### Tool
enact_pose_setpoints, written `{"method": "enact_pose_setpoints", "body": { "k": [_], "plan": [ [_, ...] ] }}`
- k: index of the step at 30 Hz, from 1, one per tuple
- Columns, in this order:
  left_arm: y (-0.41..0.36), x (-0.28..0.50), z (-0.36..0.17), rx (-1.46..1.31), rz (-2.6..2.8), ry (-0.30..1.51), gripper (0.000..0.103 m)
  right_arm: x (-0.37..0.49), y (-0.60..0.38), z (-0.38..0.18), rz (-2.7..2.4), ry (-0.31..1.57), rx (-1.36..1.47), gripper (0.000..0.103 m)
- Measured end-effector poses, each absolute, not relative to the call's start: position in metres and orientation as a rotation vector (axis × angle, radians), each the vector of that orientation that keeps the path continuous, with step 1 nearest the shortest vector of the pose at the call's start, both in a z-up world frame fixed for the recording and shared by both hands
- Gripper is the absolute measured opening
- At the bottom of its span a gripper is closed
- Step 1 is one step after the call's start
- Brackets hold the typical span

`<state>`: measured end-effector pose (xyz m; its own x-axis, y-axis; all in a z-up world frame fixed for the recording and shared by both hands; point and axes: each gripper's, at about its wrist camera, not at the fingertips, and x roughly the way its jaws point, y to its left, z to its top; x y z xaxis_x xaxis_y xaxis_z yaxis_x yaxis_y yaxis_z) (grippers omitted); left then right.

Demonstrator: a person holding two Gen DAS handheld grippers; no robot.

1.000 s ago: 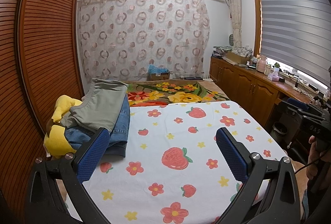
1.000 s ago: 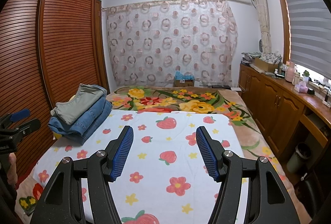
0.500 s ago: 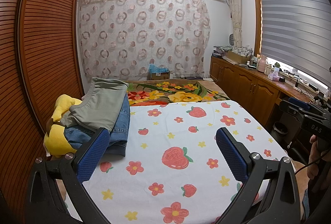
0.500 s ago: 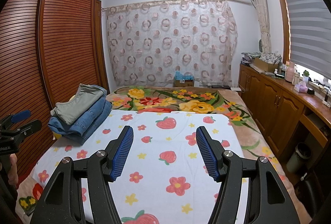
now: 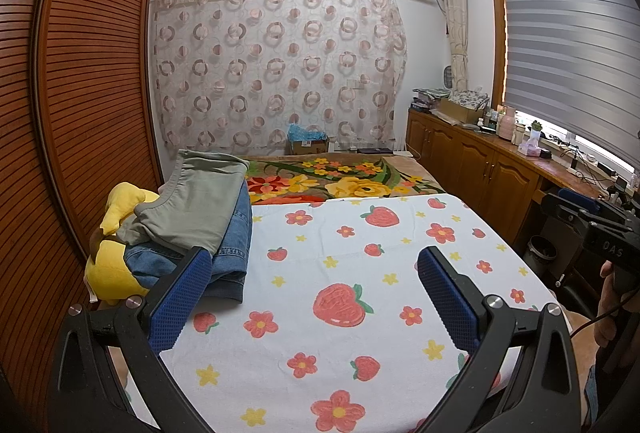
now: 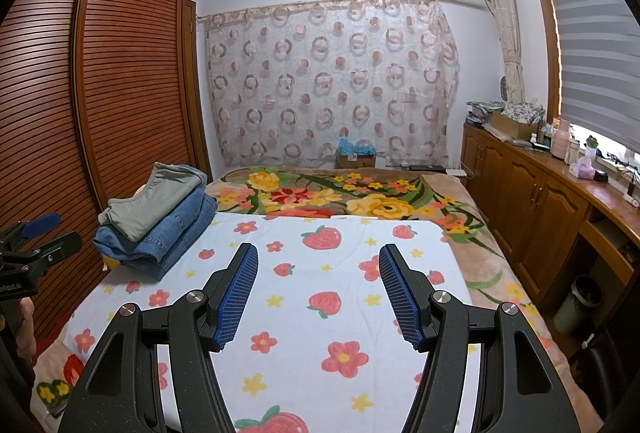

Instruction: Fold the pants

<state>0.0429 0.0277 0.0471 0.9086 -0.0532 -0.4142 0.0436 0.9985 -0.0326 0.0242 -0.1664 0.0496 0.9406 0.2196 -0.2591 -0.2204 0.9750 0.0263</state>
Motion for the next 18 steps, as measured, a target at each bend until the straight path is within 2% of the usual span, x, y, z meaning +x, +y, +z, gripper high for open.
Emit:
{"method": "enact_pose_setpoints", "body": {
  "k": [18],
  "plan": [
    [0.0281,0.0430,0.0472,-0.023,-0.049,0.429,0.103,0.0240,-0.1655,0.0478,0.223,0.266,-0.001,0.065]
  ]
}}
